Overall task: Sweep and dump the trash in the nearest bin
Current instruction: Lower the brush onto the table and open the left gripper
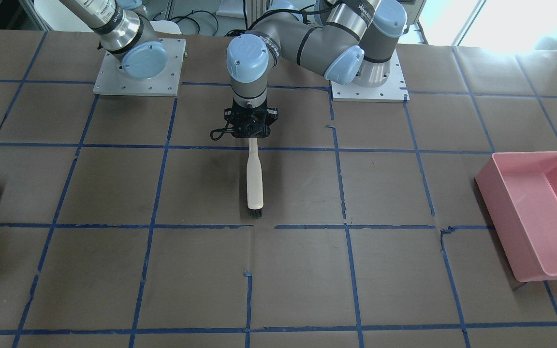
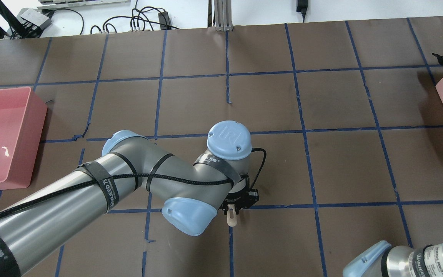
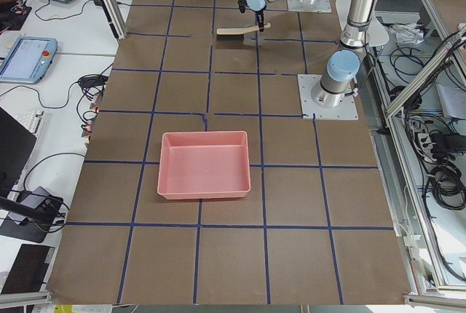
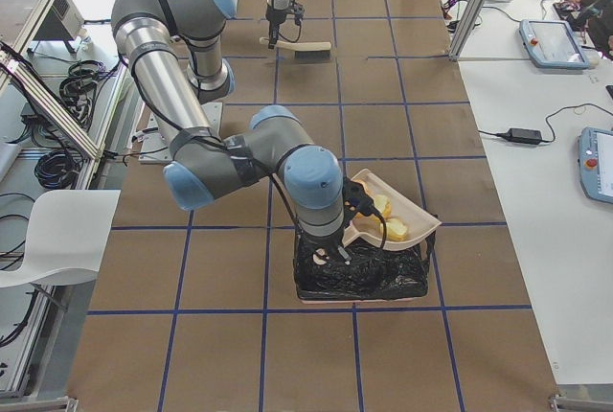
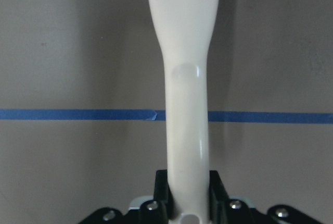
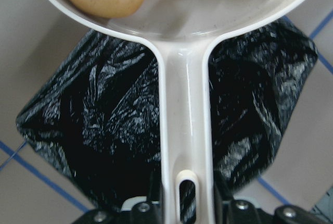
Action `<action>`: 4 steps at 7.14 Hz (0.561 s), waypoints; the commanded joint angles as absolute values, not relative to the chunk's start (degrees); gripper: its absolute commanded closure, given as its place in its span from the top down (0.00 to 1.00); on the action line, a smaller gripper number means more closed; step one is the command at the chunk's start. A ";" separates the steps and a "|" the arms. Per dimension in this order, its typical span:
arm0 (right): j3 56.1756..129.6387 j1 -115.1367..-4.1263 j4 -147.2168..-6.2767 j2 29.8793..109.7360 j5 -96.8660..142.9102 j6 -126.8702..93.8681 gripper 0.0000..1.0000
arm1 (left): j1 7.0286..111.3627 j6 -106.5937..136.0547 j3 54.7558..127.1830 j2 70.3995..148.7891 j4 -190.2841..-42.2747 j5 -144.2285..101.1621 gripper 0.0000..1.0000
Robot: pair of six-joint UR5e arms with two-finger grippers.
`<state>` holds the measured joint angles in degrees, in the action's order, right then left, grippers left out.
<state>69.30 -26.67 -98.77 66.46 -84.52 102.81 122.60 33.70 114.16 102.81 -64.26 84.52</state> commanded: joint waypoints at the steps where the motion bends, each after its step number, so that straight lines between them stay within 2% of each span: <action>1: 69.08 -23.39 -98.44 65.22 -87.87 106.07 0.00 | 122.61 33.66 114.17 102.83 -64.25 84.55 0.37; 2: 69.08 -23.12 -98.70 65.04 -90.85 107.82 0.00 | 122.61 33.66 114.17 102.92 -64.25 84.55 0.38; 4: 69.26 -23.12 -101.14 65.48 -95.25 110.03 0.00 | 122.61 33.66 114.17 103.18 -64.25 84.46 0.48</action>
